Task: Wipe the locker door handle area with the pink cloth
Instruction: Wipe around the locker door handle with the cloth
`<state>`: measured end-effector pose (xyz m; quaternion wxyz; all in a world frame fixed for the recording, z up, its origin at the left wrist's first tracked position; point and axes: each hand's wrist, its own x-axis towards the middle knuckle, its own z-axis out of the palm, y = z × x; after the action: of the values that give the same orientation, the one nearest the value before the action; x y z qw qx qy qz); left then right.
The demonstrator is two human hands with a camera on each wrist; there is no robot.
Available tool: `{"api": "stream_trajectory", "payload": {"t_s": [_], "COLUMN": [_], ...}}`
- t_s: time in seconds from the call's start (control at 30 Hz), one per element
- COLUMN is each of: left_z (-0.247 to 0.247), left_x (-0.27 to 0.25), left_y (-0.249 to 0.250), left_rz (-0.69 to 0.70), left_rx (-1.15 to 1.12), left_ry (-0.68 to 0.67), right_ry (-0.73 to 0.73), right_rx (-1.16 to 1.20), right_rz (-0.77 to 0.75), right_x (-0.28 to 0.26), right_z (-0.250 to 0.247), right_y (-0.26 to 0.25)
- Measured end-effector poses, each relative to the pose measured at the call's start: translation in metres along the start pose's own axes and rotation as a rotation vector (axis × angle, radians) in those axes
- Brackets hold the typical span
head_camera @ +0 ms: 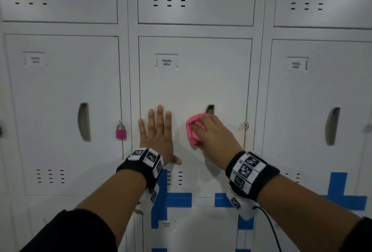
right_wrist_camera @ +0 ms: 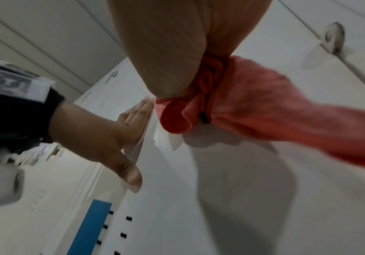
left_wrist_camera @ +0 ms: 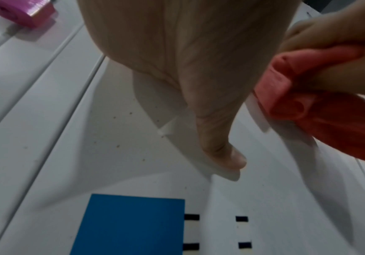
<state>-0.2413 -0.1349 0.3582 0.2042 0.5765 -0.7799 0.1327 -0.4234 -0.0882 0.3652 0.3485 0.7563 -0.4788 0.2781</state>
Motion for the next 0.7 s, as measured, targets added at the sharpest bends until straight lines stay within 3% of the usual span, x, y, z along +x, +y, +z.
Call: {"api": "stream_trajectory", "payload": {"t_s": [0.1,0.23,0.33,0.47,0.7], "left_z": [0.0,0.0,0.0,0.0,0.001], "left_x": [0.0,0.001,0.001,0.001,0.001], "left_y": [-0.001,-0.002,-0.002,-0.002,-0.001], "left_rz": [0.004,0.003,0.001,-0.003,0.011], "left_rx": [-0.004,0.005,0.012,0.009,-0.006], "left_ry": [-0.005,-0.001,-0.001,0.001,0.018], "right_ry": [0.083,0.294,0.351,0.147,-0.094], "right_rx": [0.039,0.259,0.314,0.041,-0.102], "right_rz": [-0.069,0.157,0.218,0.097,-0.163], "right_x": [-0.003,0.029,0.05,0.054,0.005], "right_z": [-0.015,-0.041,-0.037,-0.018,-0.005], "right_y": [0.002,0.008,0.013,0.015,0.006]}}
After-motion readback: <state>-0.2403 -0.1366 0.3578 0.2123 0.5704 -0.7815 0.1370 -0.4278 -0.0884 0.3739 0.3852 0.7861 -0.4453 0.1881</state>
